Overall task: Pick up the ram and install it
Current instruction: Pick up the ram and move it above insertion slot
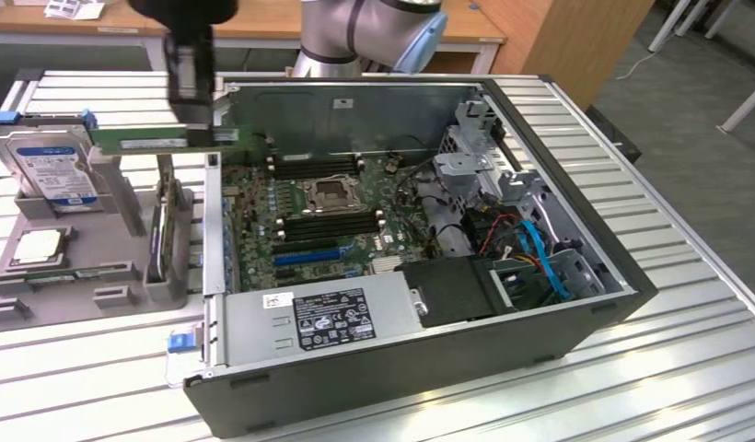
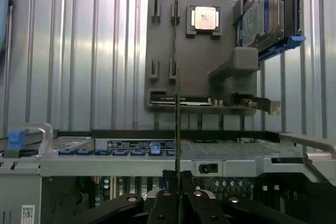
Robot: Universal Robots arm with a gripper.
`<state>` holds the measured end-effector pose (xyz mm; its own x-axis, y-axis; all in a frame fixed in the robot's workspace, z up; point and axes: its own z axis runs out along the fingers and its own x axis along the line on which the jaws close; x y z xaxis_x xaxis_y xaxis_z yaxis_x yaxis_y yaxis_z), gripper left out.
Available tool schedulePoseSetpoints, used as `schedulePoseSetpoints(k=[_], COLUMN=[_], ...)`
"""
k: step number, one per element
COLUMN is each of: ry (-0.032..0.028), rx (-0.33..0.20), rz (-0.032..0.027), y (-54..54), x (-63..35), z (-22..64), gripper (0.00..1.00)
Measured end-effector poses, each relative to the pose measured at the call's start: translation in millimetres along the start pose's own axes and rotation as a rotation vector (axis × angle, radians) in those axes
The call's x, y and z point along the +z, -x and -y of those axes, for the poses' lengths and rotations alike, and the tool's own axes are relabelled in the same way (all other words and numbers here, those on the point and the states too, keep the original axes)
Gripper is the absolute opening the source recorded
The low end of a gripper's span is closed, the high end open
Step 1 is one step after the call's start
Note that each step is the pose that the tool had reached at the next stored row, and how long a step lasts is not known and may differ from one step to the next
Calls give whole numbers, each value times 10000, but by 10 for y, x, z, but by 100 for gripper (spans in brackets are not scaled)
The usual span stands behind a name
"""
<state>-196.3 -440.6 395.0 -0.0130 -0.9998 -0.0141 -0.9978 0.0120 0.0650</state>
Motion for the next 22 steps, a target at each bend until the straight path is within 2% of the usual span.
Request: schedulePoseSetpoints(k=[22], ry=[-2], rx=[-28], rz=[76], y=[13], x=[-65], z=[996], gripper=[14])
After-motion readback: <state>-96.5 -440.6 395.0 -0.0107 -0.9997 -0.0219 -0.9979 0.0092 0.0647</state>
